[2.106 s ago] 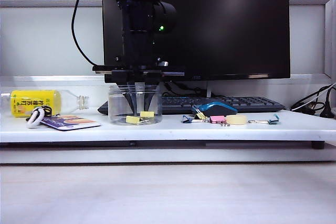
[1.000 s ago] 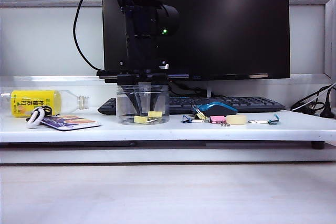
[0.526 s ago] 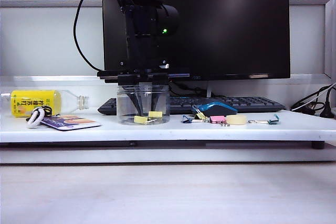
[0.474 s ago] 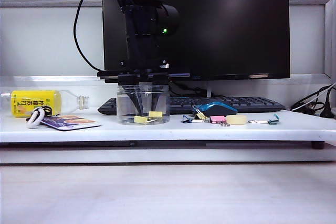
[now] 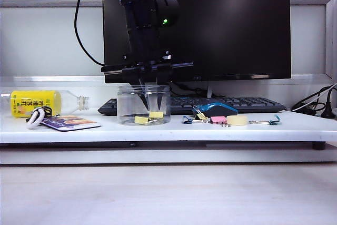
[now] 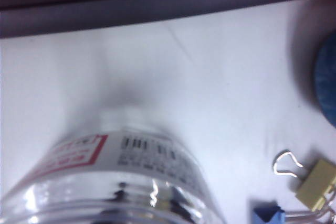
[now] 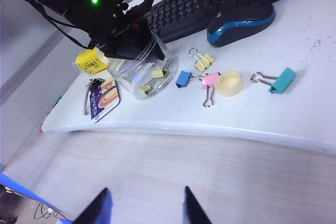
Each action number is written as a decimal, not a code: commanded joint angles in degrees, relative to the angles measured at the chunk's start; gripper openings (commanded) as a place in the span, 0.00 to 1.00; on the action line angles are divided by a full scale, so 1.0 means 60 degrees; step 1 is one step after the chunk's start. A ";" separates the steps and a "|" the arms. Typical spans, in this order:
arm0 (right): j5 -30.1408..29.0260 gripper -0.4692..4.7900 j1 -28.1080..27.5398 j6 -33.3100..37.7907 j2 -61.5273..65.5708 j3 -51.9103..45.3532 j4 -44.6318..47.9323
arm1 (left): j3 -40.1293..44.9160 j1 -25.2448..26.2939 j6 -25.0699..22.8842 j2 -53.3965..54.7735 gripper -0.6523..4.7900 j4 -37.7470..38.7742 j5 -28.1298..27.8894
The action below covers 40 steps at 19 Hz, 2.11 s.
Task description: Take the clips out of the round transparent plastic box and place them on the table.
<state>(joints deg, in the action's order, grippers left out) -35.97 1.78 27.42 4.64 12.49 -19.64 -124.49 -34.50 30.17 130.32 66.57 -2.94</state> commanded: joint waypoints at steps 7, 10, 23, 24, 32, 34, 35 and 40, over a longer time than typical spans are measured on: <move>0.0004 0.42 -0.0004 -0.0044 0.0004 0.0044 0.0066 | -0.0004 -0.0055 0.0011 0.0124 0.32 0.0040 0.0098; 0.0004 0.42 0.0000 -0.0044 0.0004 0.0044 0.0051 | 0.0000 -0.0058 -0.0025 0.0233 0.32 0.0106 0.0025; 0.0011 0.42 -0.0004 -0.0044 0.0004 0.0044 0.0036 | 0.0040 -0.0335 0.0047 0.0707 0.11 -0.0226 -0.0189; 0.0007 0.42 -0.0004 -0.0044 0.0004 0.0044 0.0033 | 0.0040 -0.0335 0.0047 0.0707 0.11 -0.0208 -0.0189; 0.0007 0.42 -0.0004 -0.0044 0.0004 0.0044 0.0029 | 0.0033 -0.0306 -0.0280 -0.0073 0.11 -0.0259 -0.0841; 0.0007 0.42 -0.0004 -0.0044 0.0004 0.0044 0.0025 | 0.0033 -0.0306 -0.0474 -0.0346 0.11 -0.0259 -0.0841; 0.0007 0.42 -0.0004 -0.0044 0.0004 0.0044 0.0025 | 0.0033 -0.0306 -0.0539 -0.0448 0.11 -0.0248 -0.0838; 0.0007 0.42 -0.0004 -0.0044 0.0004 0.0044 0.0025 | 0.0015 -0.0310 -0.0922 -0.1096 0.11 -0.0215 -0.0798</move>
<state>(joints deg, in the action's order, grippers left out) -35.99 1.78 27.42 4.64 12.49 -20.08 -124.09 -36.27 25.36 124.81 65.56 -7.70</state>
